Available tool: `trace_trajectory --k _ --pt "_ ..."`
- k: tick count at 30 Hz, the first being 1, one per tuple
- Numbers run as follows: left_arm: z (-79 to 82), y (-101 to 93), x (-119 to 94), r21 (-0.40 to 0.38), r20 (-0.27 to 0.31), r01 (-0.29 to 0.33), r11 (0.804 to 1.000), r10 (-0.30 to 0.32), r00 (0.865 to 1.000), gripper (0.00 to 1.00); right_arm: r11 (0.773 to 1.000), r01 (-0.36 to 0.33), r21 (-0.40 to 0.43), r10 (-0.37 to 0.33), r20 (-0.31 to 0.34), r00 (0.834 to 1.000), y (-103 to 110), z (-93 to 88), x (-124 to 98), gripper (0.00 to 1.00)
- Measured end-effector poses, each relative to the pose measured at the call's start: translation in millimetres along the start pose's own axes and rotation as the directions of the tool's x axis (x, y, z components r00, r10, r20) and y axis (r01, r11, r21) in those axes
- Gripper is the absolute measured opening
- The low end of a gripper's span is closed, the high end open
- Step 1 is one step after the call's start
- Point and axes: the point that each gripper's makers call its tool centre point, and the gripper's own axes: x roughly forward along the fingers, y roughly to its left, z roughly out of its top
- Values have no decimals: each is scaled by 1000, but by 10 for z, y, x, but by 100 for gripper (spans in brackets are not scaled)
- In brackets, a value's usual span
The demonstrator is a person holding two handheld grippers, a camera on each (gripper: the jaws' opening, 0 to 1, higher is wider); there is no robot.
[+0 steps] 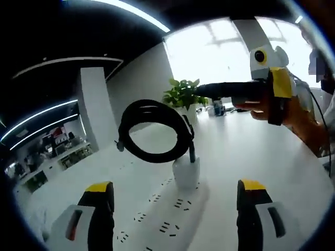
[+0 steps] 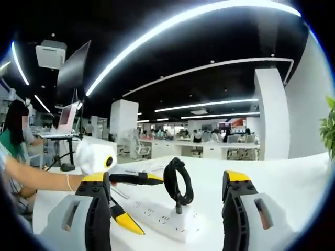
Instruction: Straighten the power strip on the desk, plug the charger into it
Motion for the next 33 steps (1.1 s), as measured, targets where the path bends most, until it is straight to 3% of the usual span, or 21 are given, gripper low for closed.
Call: trace_trajectory --k 2,8,12,14,20,27,33 --pt "28 14 -68 19 4 -36 999 36 999 99 1000 -7 -1 7 -6 1000 16 -16 -5 100" --pt "153 -49 -331 92 5 -123 988 123 992 99 997 -37 -63 34 -46 998 61 -83 -49 100" --pt "233 -68 -478 8 30 -148 989 148 989 99 996 -57 -67 53 -48 997 61 -76 -105 100" --pt "196 -42 -567 -47 3 -173 984 174 985 97 995 -72 -66 69 -48 996 78 -81 -129 100" --pt "208 -16 -798 -111 33 -203 973 208 978 98 992 -98 -73 95 -40 995 10 -77 -203 100" --pt "233 4 -990 -115 46 -240 964 246 968 97 991 -131 -6 131 -28 991 -74 -94 -263 100" --pt "108 28 -1057 -132 13 -266 955 270 963 96 986 -166 24 167 -20 986 -93 -138 -289 100"
